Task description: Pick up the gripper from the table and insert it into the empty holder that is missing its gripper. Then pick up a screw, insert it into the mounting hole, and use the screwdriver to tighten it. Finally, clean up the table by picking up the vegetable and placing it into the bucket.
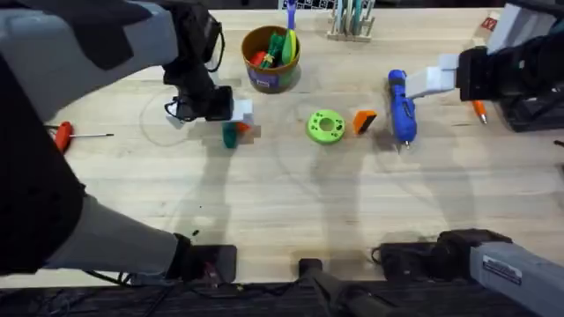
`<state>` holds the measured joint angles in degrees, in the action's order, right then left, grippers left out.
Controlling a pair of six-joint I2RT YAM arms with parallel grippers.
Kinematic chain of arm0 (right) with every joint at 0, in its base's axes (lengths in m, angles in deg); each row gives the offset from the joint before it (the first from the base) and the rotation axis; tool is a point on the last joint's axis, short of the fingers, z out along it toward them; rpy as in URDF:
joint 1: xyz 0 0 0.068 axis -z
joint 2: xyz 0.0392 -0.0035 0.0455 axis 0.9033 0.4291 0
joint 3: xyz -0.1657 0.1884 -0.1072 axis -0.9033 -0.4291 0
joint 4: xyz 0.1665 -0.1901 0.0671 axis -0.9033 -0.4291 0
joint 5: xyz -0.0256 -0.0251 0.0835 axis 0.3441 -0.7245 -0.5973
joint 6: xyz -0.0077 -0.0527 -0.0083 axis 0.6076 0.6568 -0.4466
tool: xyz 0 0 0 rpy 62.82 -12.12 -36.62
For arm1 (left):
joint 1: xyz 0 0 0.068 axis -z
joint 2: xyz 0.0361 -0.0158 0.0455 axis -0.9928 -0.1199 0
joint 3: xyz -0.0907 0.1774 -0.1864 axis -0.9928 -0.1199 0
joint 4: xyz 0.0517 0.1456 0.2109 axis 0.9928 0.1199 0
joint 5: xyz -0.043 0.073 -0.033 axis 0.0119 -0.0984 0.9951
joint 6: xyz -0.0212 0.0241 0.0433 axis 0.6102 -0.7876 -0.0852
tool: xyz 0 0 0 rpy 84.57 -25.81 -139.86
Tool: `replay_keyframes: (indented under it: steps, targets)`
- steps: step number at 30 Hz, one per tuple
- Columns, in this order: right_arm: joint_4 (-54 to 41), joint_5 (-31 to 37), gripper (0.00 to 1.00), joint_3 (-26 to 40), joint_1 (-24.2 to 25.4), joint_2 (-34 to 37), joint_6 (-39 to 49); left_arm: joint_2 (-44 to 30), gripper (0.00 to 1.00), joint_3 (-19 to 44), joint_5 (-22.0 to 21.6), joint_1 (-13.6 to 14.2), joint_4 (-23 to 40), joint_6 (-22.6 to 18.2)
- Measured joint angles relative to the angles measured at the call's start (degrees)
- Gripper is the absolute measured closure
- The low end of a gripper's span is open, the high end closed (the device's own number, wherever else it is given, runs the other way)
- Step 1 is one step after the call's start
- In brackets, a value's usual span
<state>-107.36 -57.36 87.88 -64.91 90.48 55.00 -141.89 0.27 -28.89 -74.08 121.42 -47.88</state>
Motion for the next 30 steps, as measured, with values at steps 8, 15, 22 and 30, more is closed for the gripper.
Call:
replay_keyframes:
  steps: [8,15,22,30]
  targets:
    - [0.0,0.0,0.015,0.0,0.0,0.0,0.0,-1.2,0.014,0.0,-0.1,0.5,-1.2,-1.1]
    - [0.0,0.0,0.015,0.0,0.0,0.0,0.0,-4.4,0.050,0.0,0.6,0.6,-1.6,-1.3]
    - [0.0,0.0,0.015,0.0,0.0,0.0,0.0,-4.3,0.843,0.1,2.3,0.9,-1.9,-1.3]
    - [0.0,0.0,0.015,0.0,0.0,0.0,0.0,-4.2,0.991,0.1,2.5,1.1,-2.0,-1.5]
